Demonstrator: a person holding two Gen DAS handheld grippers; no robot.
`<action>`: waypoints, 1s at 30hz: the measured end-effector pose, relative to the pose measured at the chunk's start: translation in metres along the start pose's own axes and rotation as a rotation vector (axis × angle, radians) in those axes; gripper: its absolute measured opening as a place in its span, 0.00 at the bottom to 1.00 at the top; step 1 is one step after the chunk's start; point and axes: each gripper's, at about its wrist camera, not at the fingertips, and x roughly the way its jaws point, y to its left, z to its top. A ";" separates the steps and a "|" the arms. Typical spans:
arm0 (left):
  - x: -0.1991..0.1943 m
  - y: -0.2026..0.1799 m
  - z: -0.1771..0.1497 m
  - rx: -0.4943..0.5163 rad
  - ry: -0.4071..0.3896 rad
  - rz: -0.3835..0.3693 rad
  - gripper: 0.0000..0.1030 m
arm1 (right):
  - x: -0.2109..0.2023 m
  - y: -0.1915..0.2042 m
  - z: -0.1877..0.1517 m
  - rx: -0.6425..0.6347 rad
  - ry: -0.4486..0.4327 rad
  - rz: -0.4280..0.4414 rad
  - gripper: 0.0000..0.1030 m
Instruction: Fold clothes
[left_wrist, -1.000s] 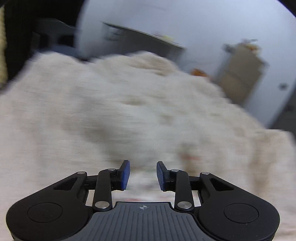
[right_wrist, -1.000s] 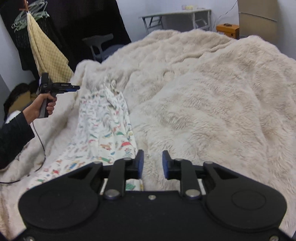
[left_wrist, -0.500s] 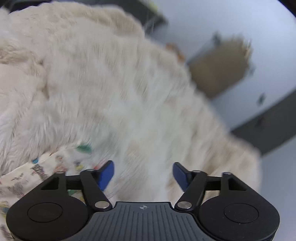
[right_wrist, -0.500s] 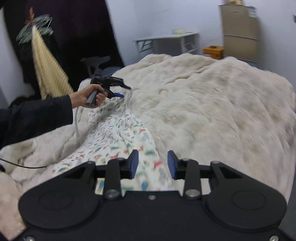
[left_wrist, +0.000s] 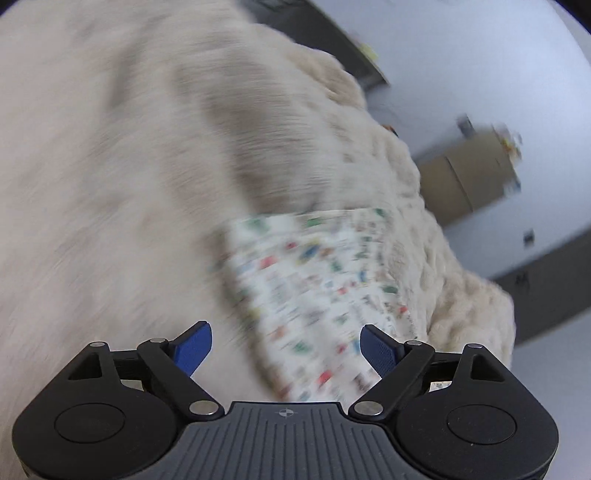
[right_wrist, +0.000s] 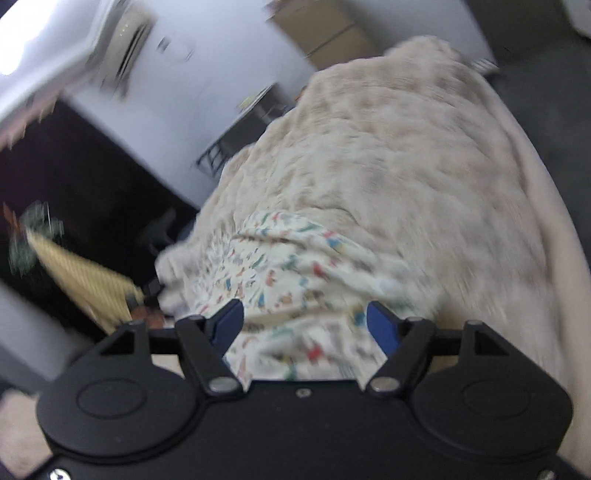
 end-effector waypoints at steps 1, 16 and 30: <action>-0.005 0.009 -0.006 -0.026 -0.001 -0.021 0.81 | -0.008 -0.008 -0.008 0.047 -0.010 0.018 0.73; 0.049 0.005 -0.054 -0.063 0.155 -0.240 0.88 | 0.011 -0.038 -0.119 0.322 0.126 0.384 0.76; 0.081 0.011 -0.024 -0.245 -0.020 -0.226 0.80 | 0.068 -0.047 -0.078 0.677 -0.048 0.168 0.53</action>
